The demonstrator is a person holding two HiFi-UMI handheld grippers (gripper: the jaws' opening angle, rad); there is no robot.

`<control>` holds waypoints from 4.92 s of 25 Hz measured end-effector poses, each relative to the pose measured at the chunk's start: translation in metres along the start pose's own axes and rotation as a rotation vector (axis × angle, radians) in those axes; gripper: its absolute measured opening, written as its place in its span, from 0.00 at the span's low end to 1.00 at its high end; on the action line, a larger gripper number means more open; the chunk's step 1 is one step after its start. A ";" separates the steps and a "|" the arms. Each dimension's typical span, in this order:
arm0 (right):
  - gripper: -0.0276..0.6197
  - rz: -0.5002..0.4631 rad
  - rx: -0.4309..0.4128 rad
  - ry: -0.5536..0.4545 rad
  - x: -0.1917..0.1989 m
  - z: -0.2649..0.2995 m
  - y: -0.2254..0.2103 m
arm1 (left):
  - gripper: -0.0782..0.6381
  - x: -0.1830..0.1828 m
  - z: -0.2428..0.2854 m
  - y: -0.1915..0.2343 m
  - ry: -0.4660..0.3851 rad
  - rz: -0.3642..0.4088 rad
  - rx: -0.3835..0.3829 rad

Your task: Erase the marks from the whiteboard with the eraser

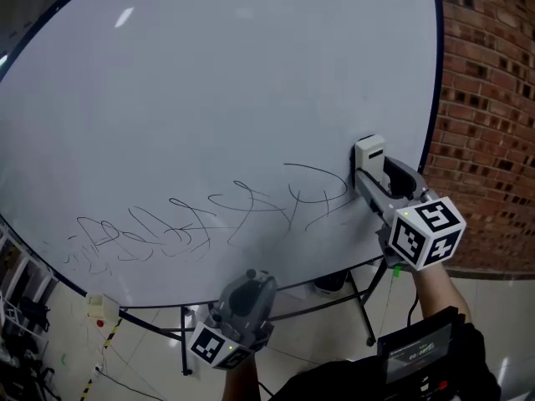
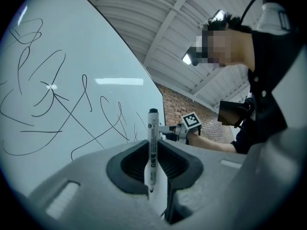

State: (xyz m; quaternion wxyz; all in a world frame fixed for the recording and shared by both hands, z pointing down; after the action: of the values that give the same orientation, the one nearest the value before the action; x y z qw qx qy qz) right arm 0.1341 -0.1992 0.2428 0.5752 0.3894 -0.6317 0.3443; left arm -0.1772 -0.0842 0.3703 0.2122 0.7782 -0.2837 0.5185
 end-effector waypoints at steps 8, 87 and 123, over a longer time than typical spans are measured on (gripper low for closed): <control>0.40 -0.036 -0.012 -0.174 -0.078 0.007 0.009 | 0.19 -0.006 -0.004 0.001 -0.017 0.003 -0.005; 0.40 0.065 -0.033 0.229 0.231 -0.018 0.022 | 0.19 -0.003 0.020 -0.001 0.023 0.011 0.055; 0.41 0.093 -0.126 0.135 0.162 0.007 0.054 | 0.19 -0.008 0.003 0.008 -0.011 0.010 0.004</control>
State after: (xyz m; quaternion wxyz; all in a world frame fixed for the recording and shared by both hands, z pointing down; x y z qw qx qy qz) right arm 0.0771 -0.1956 0.4043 0.6232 0.2985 -0.6293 0.3556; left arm -0.1825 -0.0902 0.3619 0.2067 0.7800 -0.2876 0.5159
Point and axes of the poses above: the fingertips, and each gripper's own axes: z forward along the fingers, y to its left, x out of its underside, the point moved 10 cm from there along -z, backward along the fingers
